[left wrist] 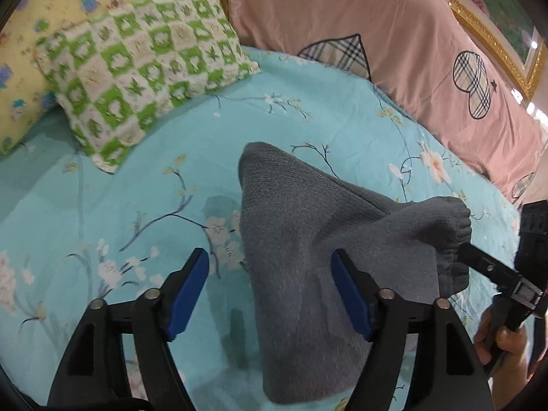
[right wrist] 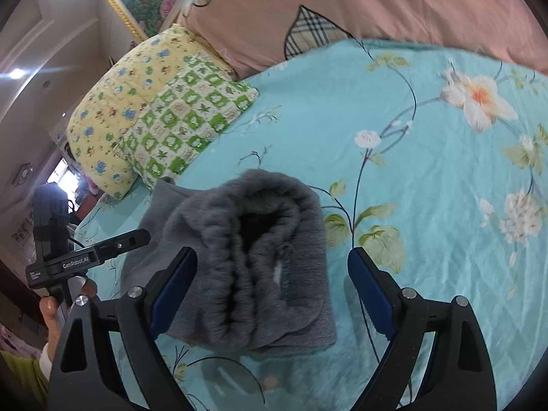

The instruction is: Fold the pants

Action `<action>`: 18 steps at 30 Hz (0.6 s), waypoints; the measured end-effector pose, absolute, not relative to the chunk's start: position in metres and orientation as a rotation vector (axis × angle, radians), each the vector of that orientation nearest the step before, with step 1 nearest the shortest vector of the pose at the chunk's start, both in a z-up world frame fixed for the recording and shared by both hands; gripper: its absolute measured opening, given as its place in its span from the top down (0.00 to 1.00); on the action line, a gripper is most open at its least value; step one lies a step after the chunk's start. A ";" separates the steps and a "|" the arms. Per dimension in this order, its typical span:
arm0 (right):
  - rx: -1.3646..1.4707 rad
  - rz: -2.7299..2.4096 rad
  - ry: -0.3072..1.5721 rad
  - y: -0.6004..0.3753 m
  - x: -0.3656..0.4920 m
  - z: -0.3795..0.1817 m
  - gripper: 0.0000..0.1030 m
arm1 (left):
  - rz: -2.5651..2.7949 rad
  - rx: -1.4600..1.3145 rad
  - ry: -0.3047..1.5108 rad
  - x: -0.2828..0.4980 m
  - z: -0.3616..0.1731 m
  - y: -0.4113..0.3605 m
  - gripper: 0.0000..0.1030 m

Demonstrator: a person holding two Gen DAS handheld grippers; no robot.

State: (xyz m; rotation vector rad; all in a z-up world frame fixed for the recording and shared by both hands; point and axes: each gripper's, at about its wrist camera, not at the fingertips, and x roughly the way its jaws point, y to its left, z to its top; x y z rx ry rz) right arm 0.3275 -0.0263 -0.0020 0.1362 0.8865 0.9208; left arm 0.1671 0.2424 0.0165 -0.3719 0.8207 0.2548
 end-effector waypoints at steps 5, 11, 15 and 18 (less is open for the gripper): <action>0.115 0.924 0.826 -0.035 0.310 0.015 0.06 | 0.275 -0.325 0.806 0.145 0.026 0.229 0.25; 0.062 0.946 0.768 -0.039 0.283 0.029 0.04 | 0.280 -0.308 0.812 0.121 0.027 0.214 0.23; -0.008 0.967 0.718 -0.037 0.262 0.036 0.01 | 0.284 -0.289 0.813 0.107 0.027 0.201 0.22; -0.056 0.993 0.697 -0.033 0.251 0.038 0.01 | 0.291 -0.271 0.812 0.099 0.027 0.192 0.22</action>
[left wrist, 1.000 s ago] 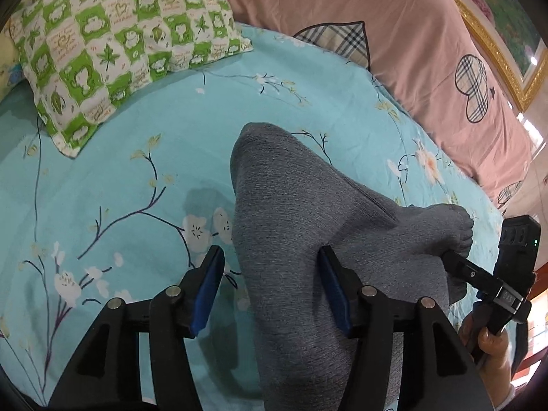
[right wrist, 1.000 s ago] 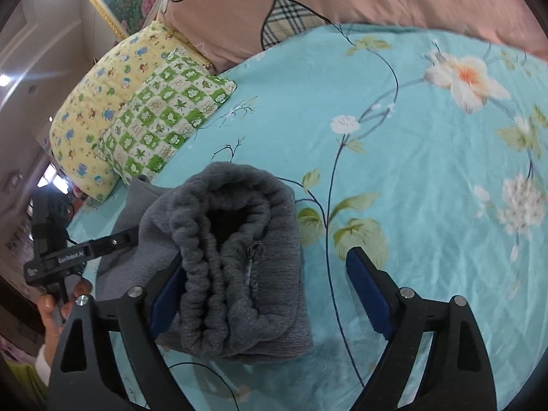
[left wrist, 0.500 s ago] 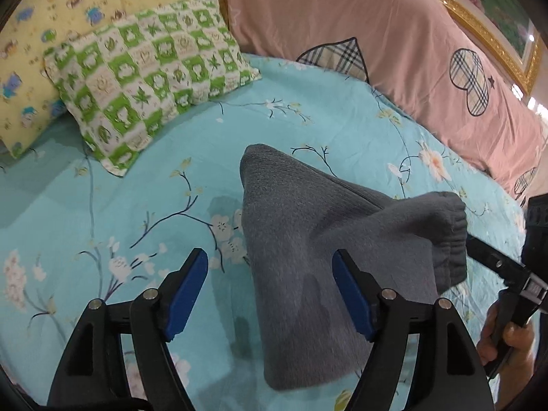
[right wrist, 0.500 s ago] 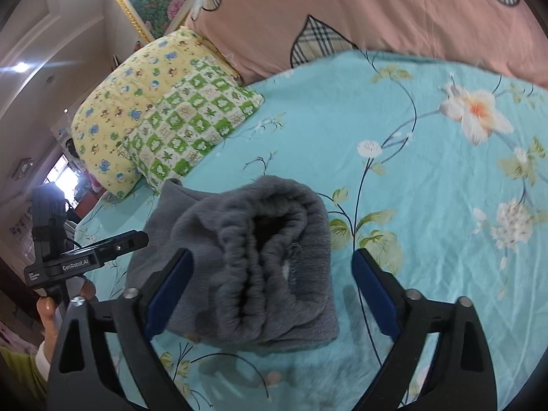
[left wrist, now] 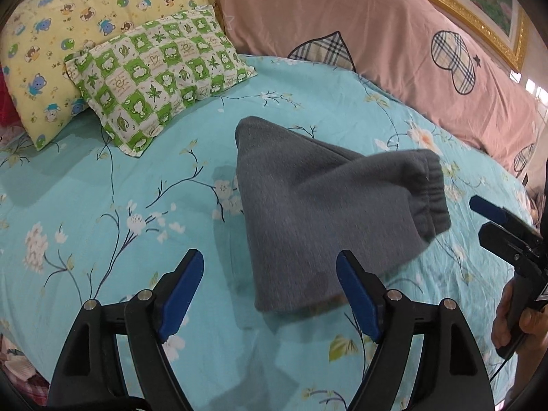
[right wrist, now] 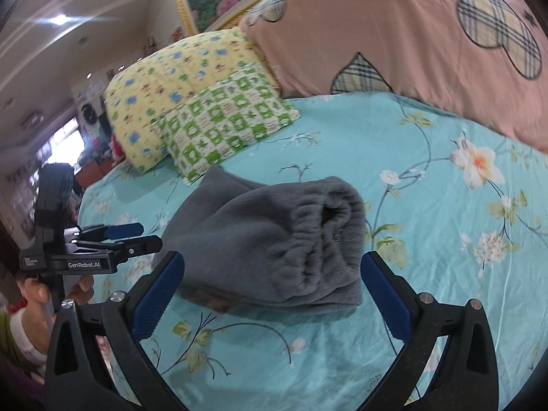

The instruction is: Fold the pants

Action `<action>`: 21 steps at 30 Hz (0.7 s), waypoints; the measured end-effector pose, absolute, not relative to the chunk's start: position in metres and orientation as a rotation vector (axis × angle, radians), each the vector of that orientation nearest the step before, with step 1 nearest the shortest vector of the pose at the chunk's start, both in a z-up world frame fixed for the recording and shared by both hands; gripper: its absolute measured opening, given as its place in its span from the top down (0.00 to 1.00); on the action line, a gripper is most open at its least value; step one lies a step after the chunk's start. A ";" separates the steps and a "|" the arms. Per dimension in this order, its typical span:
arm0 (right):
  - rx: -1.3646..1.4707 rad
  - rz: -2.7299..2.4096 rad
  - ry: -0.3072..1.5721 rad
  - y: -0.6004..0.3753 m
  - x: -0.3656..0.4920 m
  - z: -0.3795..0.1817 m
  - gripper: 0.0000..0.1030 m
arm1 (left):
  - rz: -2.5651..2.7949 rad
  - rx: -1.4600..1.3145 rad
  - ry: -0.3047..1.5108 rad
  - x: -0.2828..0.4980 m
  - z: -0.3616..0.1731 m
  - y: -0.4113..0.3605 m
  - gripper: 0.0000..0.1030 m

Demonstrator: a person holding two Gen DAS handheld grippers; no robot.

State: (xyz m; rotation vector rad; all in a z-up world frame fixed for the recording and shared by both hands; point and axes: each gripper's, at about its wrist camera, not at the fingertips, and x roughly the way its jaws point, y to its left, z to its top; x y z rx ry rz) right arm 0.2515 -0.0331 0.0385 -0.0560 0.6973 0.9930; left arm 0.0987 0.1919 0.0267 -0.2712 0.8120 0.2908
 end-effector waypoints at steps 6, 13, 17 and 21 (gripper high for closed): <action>-0.164 0.998 0.681 -0.027 0.240 0.036 0.00 | 0.334 -0.234 0.821 0.089 0.023 0.181 0.22; -0.230 1.005 0.685 -0.021 0.232 0.032 0.00 | 0.358 -0.202 0.858 0.092 0.016 0.175 0.21; -0.269 0.996 0.692 -0.013 0.231 0.031 0.00 | 0.363 -0.164 0.849 0.092 0.017 0.169 0.20; -0.285 0.994 0.702 -0.008 0.231 0.025 0.00 | 0.364 -0.142 0.853 0.093 0.016 0.166 0.19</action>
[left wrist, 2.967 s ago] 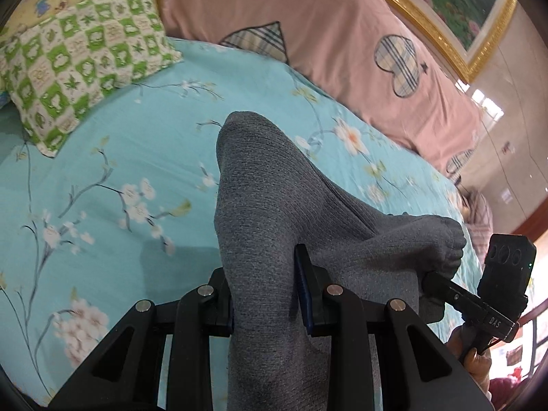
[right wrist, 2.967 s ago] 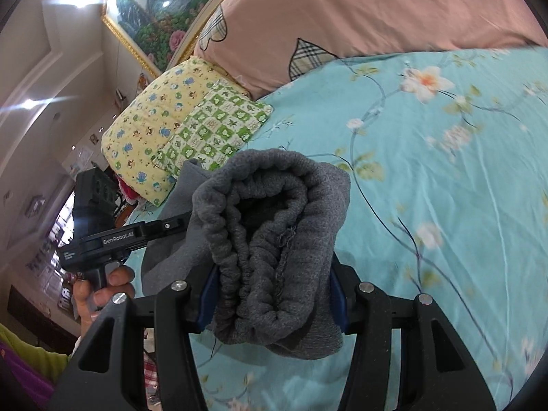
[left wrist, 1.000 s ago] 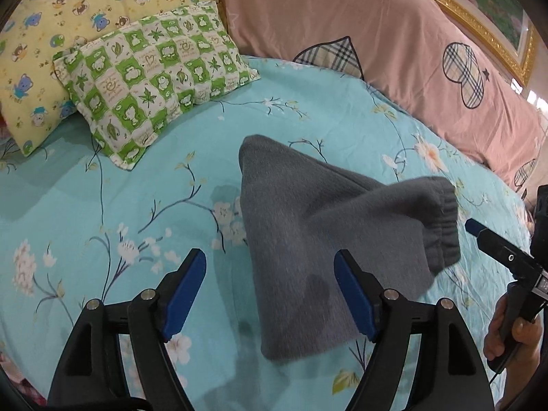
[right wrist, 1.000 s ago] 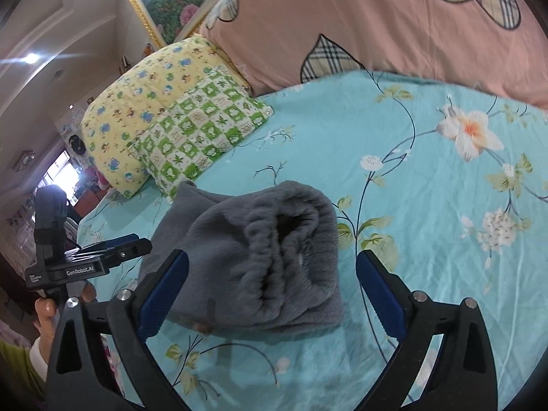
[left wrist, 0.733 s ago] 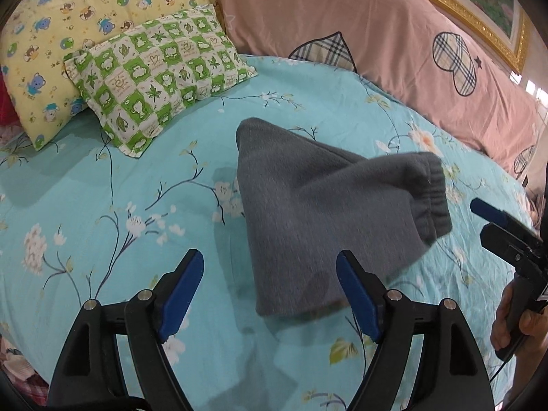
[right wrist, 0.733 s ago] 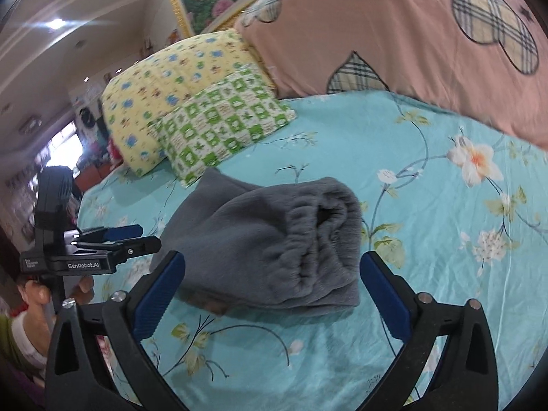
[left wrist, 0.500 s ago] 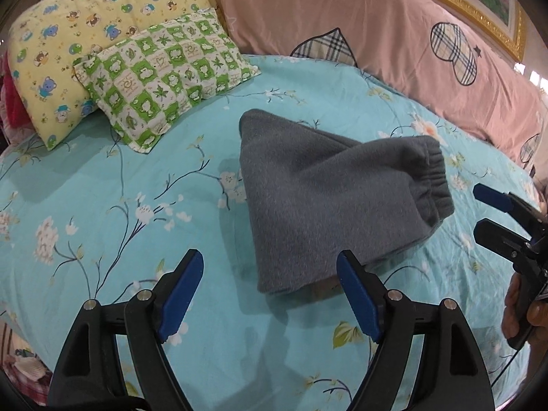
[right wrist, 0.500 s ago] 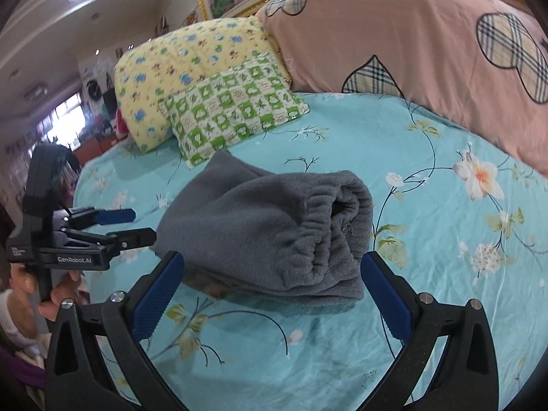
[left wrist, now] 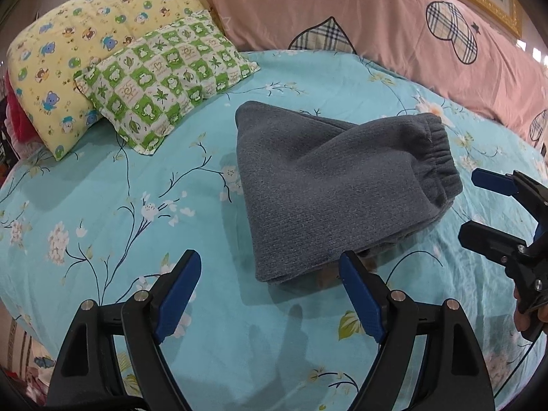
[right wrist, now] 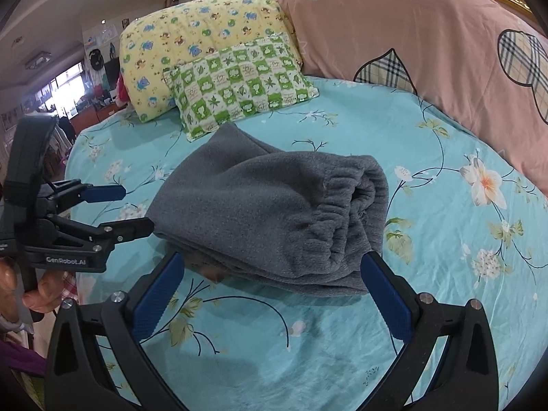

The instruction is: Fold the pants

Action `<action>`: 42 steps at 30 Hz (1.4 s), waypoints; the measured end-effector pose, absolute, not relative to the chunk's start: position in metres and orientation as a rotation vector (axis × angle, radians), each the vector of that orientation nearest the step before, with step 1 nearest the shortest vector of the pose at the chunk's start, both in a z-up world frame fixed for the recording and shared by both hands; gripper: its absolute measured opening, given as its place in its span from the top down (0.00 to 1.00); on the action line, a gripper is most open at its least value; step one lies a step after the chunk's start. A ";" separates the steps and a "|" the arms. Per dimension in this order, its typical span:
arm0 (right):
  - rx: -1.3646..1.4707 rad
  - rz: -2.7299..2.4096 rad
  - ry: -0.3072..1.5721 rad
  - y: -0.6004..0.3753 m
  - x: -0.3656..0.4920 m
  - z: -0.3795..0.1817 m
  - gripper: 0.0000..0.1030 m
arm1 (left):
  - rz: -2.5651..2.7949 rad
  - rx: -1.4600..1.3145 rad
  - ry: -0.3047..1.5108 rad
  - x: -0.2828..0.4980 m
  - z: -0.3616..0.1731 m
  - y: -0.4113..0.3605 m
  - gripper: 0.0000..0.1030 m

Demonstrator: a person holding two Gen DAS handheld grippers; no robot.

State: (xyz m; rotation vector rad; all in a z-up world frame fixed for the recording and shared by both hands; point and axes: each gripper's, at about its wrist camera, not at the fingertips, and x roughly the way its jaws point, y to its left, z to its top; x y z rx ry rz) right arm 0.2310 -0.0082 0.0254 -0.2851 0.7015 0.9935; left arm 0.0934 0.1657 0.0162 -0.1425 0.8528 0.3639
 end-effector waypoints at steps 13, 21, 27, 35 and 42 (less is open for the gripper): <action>-0.303 0.986 0.710 -0.002 0.233 0.018 0.00 | 0.387 -0.136 0.848 0.094 0.015 0.167 0.19; -0.296 0.993 0.719 0.000 0.235 0.017 0.00 | 0.390 -0.136 0.845 0.094 0.016 0.168 0.19; -0.293 0.999 0.715 0.002 0.233 0.016 0.00 | 0.394 -0.138 0.844 0.093 0.017 0.168 0.19; -0.292 1.004 0.711 0.004 0.233 0.018 0.00 | 0.389 -0.134 0.846 0.093 0.016 0.167 0.19; -0.287 1.005 0.710 0.004 0.232 0.019 0.00 | 0.382 -0.127 0.842 0.093 0.017 0.165 0.19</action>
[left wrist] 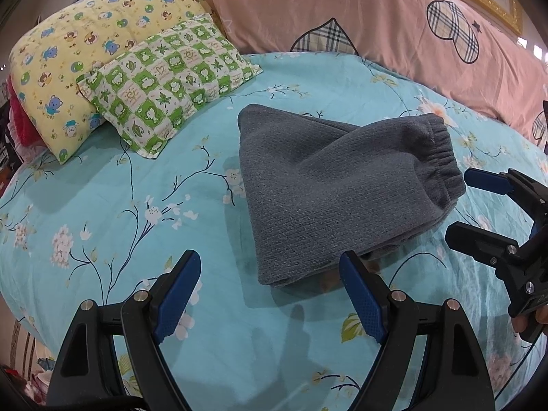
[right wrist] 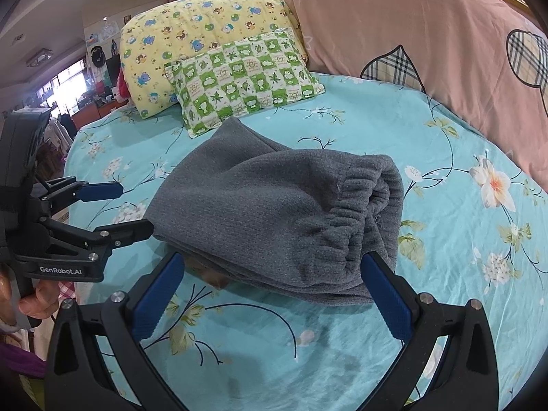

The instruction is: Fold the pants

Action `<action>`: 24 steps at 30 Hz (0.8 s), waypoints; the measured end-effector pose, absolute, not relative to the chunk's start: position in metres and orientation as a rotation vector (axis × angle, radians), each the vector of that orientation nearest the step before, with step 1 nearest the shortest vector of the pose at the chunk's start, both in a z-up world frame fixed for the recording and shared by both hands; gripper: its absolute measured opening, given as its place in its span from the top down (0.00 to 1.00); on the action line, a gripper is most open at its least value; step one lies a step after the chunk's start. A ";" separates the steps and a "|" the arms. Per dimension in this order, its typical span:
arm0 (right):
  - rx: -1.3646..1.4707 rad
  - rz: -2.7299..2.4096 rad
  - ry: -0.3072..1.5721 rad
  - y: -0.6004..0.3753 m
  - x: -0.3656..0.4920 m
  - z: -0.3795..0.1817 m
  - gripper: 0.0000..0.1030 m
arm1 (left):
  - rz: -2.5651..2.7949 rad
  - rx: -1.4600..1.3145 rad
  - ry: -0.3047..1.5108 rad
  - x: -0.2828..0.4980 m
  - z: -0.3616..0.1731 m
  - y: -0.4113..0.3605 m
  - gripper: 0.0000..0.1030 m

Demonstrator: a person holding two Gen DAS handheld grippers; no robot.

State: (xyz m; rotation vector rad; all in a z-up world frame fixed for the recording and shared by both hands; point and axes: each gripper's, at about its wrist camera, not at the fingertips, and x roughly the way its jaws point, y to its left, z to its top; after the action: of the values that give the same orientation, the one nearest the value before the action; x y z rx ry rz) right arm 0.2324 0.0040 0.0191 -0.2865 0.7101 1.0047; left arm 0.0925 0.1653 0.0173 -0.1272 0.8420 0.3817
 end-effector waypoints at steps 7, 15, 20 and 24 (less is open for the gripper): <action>-0.281 1.005 0.714 0.003 0.233 0.020 0.00 | 0.382 -0.122 0.839 0.093 0.018 0.166 0.19; -0.279 1.003 0.710 0.004 0.234 0.021 0.00 | 0.380 -0.115 0.833 0.093 0.020 0.165 0.19; -0.276 1.005 0.710 0.004 0.234 0.021 0.00 | 0.379 -0.113 0.832 0.094 0.020 0.165 0.19; -0.276 1.005 0.710 0.004 0.234 0.021 0.00 | 0.380 -0.116 0.832 0.094 0.020 0.165 0.19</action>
State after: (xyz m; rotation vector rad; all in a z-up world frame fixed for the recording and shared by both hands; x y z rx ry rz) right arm 0.2343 0.0041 0.0208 -0.2761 0.7097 1.0046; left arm 0.0941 0.1654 0.0198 -0.1162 0.8320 0.3797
